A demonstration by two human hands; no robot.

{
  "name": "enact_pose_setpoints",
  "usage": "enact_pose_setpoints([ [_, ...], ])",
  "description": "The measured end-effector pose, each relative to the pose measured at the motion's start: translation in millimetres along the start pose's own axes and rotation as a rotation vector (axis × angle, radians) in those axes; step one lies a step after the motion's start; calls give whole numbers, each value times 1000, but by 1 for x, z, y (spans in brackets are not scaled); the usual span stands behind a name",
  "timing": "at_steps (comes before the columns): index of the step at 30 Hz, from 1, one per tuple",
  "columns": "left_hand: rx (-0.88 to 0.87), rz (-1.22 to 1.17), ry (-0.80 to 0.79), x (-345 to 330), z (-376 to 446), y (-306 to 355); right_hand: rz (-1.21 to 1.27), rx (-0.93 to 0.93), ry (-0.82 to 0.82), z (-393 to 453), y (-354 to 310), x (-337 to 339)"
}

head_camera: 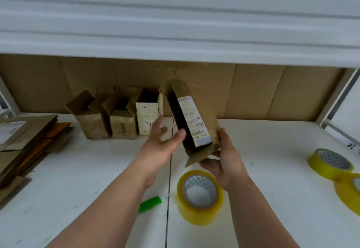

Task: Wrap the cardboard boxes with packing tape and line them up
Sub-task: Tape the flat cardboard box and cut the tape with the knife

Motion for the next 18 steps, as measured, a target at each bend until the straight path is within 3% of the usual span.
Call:
enact_pose_setpoints([
  [3,-41,-36,-89,-34,2,-2,-122,-58,-28,5,-2,0],
  [10,-11,-26,70,-34,23,-22,-486,129,223,20,-26,23],
  [13,-15,15,95,-30,35,-29,-447,130,149,26,-26,17],
  [18,-41,106,127,-15,61,-37,-251,-56,-96,44,-14,-1],
])
Point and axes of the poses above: each hand's wrist, its own z-axis towards the middle knuckle, its own x-axis out of the back of the hand, y = z × x, the point moved 8 cm from there along z, towards the middle knuckle, and after that the axes turned 14 degrees about -x, right-handed, at the moved point
